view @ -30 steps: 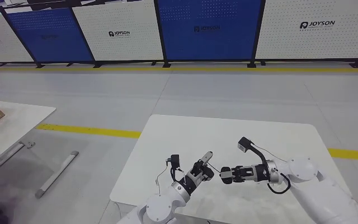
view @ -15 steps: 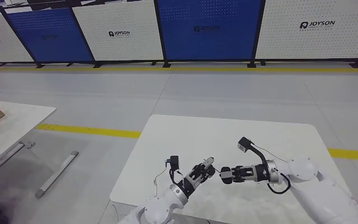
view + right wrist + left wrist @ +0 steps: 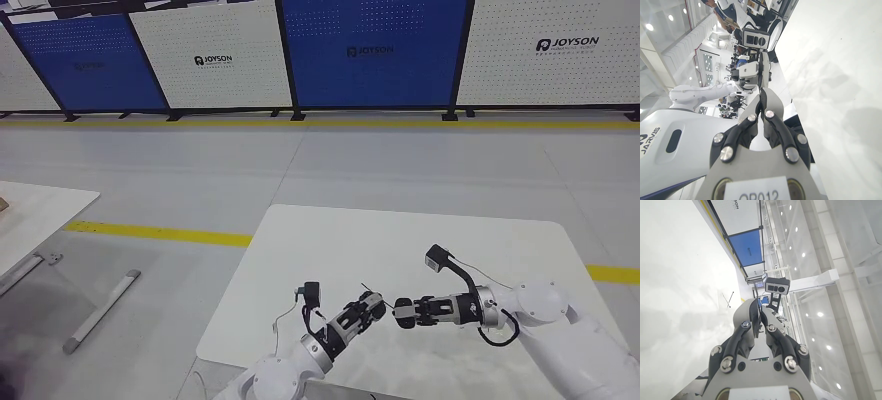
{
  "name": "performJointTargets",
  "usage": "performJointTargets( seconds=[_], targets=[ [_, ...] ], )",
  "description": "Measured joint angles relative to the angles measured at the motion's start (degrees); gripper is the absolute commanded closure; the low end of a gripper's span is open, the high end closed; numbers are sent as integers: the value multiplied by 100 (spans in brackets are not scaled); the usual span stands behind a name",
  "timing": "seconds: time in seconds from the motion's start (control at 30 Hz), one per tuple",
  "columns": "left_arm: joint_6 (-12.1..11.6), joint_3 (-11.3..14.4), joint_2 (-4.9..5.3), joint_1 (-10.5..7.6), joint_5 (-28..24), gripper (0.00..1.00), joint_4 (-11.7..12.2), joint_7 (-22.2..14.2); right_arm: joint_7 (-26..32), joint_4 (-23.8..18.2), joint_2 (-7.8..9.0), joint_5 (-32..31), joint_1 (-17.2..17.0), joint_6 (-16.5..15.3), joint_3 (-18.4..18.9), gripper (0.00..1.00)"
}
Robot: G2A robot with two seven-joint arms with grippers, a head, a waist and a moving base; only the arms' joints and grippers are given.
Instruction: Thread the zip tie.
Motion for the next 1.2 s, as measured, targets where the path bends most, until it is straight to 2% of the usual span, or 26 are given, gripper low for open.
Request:
performJointTargets(
  seconds=[0.07, 0.23, 0.37, 0.8, 0.83, 0.9, 0.93, 1.03, 1.2],
  targets=[
    [-9, -6, -1, 18, 2, 70, -14, -27, 0, 0, 0, 0, 0, 0, 0, 100],
    [-10, -12, -10, 26, 5, 91, -32, -49, 0, 0, 0, 0, 0, 0, 0, 100],
    [7, -13, -23, 7, -2, 100, -26, -49, 0, 0, 0, 0, 0, 0, 0, 100],
    [31, -29, -42, 14, 53, 100, -50, -129, 0, 0, 0, 0, 0, 0, 0, 100],
    [27, -31, -42, 20, 67, 100, -61, -133, 0, 0, 0, 0, 0, 0, 0, 89],
    [25, -35, -43, 39, 95, 100, -85, -131, -90, -52, -1, -27, -45, 15, 10, 50],
    [26, -38, -44, 47, 105, 100, -93, -118, -160, -90, 1, -48, -77, 27, 27, 0],
    [69, -57, -58, 81, 117, 100, -128, 71, -287, -155, 32, -36, -189, 23, 161, 0],
    [207, -24, -126, 69, 290, 100, -141, 861, -396, -275, 177, -105, -445, -15, 617, 0]
  ],
)
